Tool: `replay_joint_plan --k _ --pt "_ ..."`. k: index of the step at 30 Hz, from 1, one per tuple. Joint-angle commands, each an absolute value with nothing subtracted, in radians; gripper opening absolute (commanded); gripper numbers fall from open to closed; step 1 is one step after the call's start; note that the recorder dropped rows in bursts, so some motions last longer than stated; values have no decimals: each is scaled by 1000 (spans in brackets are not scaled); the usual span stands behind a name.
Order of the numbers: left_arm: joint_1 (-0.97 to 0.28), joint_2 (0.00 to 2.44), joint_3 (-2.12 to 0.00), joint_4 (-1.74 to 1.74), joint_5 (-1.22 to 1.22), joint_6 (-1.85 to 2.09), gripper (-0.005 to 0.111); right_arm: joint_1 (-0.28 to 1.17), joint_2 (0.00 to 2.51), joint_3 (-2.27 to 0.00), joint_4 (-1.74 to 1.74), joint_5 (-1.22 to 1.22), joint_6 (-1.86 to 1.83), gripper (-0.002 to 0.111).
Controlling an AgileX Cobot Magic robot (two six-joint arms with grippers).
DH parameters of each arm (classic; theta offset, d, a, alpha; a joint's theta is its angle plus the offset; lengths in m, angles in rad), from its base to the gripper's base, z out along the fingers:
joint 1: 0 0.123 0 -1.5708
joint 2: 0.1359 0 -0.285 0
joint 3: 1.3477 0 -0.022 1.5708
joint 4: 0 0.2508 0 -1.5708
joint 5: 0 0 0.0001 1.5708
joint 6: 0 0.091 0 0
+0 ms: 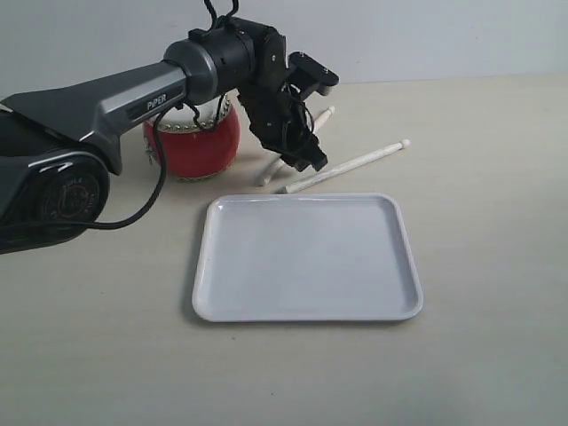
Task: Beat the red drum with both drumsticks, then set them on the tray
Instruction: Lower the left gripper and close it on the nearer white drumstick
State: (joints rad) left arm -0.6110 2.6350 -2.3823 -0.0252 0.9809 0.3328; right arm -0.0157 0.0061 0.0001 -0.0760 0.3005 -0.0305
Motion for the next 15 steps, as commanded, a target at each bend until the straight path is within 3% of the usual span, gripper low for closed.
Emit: replay_joint_plan --k 1,15 --pt "-612 2632 -2387 -13 978 321 53 -17 0 0 -77 284 -31 0" --pt "-590 2653 -2387 38 1003 257 53 -18 0 0 -79 284 -31 0"
